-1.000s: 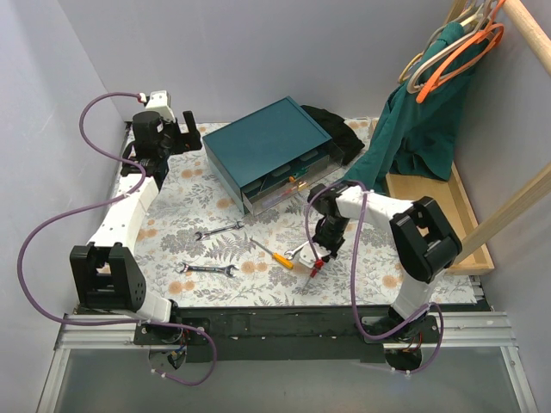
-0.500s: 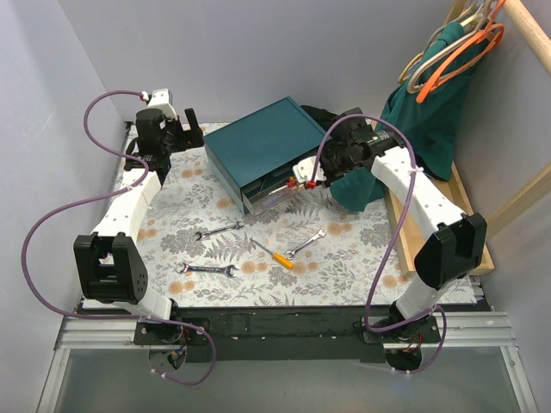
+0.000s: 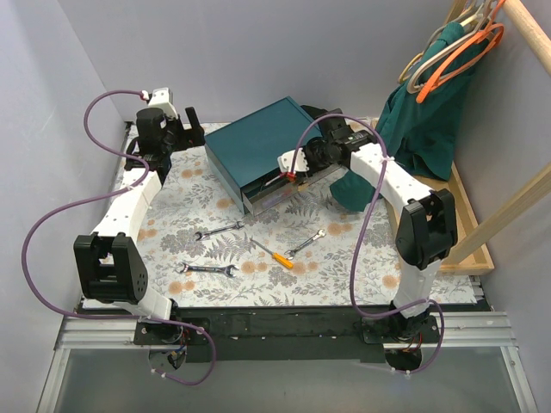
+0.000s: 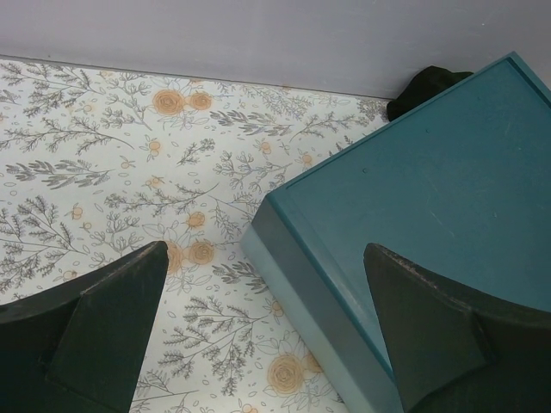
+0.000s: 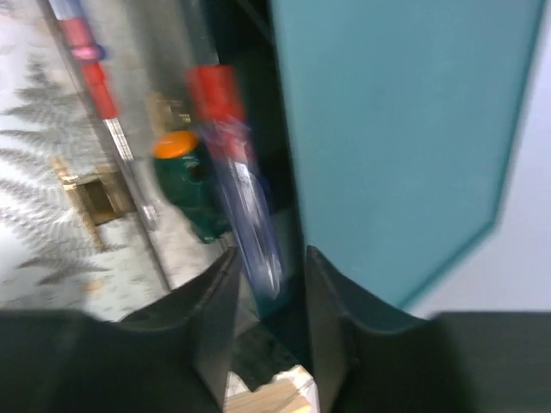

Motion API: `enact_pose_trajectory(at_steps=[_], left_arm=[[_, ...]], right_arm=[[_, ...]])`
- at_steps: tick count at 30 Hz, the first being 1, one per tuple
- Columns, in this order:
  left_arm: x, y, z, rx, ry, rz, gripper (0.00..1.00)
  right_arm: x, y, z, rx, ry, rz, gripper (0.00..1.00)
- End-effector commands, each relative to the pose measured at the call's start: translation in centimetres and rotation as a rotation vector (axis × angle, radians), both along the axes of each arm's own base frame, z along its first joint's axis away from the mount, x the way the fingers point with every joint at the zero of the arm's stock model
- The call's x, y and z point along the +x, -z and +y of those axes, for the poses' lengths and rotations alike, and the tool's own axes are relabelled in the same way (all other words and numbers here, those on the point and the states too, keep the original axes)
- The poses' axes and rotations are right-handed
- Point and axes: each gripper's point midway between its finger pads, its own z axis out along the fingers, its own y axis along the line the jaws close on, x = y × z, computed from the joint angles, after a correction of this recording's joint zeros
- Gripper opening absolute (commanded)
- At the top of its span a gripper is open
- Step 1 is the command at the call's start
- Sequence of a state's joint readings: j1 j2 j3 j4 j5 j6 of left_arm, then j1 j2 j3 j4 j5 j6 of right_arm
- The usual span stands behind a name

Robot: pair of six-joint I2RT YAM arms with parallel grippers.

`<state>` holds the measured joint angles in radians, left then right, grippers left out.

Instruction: Sort the tools into containers

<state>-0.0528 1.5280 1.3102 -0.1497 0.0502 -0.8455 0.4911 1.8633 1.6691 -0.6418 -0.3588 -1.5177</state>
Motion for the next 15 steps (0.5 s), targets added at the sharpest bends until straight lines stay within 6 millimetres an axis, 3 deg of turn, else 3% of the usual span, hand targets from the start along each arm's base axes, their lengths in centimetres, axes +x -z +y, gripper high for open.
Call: enact_pose_trajectory(at_steps=[1, 3, 6, 9, 12, 13, 14, 15], left_arm=[[-0.2, -2.7, -0.8, -0.004, 0.023, -0.064, 0.98], [-0.3, -2.4, -0.8, -0.005, 0.021, -0.058, 0.98], [-0.2, -2.1, -0.9, -0.008, 0.022, -0.051, 0.98], [0.0, -2.2, -1.0, -0.010, 0.024, -0.052, 0.98], [0.4, -2.1, -1.0, -0.016, 0.019, -0.050, 0.98], [0.6, -1.9, -0.9, -0.018, 0.015, -0.045, 0.98], [0.6, -1.8, -0.9, -0.020, 0.011, -0.042, 0.98], [0.6, -1.8, -0.8, -0.027, -0.002, -0.041, 0.98]], right_arm=[[0.7, -5.6, 0.5, 0.112, 0.040, -0.164, 0.47], [-0.1, -5.7, 0.5, 0.135, 0.034, -0.149, 0.49], [-1.3, -8.0, 0.6, 0.208, 0.057, -0.131, 0.50], [-3.8, -10.7, 1.4, 0.331, 0.066, -0.027, 0.50], [-8.0, -10.8, 1.8, 0.452, 0.126, 0.220, 0.50], [-9.7, -9.0, 1.2, 0.491, 0.237, 0.364, 0.50], [-9.4, -9.8, 1.4, 0.570, 0.278, 0.363, 0.50], [-9.7, -8.8, 1.0, 0.592, 0.337, 0.393, 0.50]])
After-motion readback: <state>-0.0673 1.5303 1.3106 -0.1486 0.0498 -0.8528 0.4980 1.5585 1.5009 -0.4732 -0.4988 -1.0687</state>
